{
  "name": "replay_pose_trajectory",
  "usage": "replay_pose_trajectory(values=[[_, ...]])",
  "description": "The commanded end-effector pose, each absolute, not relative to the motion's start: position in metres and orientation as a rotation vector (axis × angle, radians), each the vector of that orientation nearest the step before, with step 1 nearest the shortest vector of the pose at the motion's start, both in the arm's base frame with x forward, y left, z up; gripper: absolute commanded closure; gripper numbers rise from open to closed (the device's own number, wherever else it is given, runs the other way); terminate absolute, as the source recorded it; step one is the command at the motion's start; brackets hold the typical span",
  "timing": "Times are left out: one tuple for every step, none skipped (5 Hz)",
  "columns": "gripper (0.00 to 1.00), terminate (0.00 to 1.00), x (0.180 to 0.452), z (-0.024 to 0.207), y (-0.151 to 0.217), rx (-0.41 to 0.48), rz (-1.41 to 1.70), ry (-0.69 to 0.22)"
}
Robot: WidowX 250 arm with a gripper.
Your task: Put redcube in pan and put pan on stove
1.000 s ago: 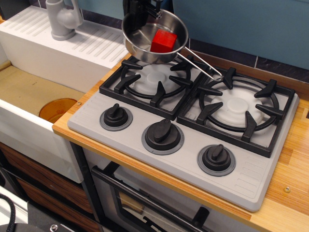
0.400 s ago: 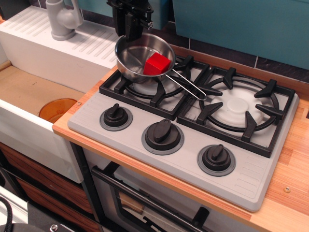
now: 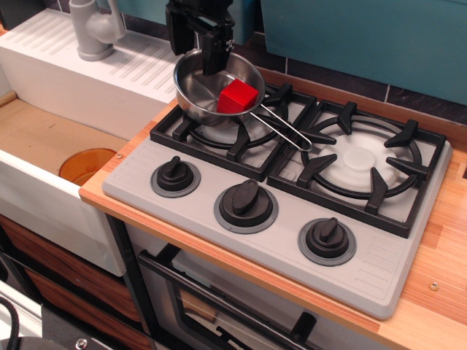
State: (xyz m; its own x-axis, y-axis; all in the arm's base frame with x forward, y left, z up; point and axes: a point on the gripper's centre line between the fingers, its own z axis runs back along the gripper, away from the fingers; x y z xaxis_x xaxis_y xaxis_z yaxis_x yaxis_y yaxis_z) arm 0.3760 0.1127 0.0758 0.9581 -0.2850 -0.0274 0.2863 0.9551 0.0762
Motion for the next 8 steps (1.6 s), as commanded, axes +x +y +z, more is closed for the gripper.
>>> replay_pose_trajectory(values=[[0.00, 0.00, 0.378, 0.131, 0.102, 0.127, -0.269, 0.000], [0.00, 0.00, 0.374, 0.143, 0.092, 0.130, -0.260, 0.015], [0.00, 0.00, 0.368, 0.151, 0.079, 0.121, -0.250, 0.028], [0.00, 0.00, 0.361, 0.155, 0.065, 0.109, -0.247, 0.031], [0.00, 0.00, 0.352, 0.159, 0.052, 0.091, -0.245, 0.035], [0.00, 0.00, 0.343, 0.161, 0.037, 0.070, -0.235, 0.049], [0.00, 0.00, 0.338, 0.162, 0.026, 0.051, -0.246, 0.054], [0.00, 0.00, 0.336, 0.161, 0.017, 0.090, -0.264, 0.072]])
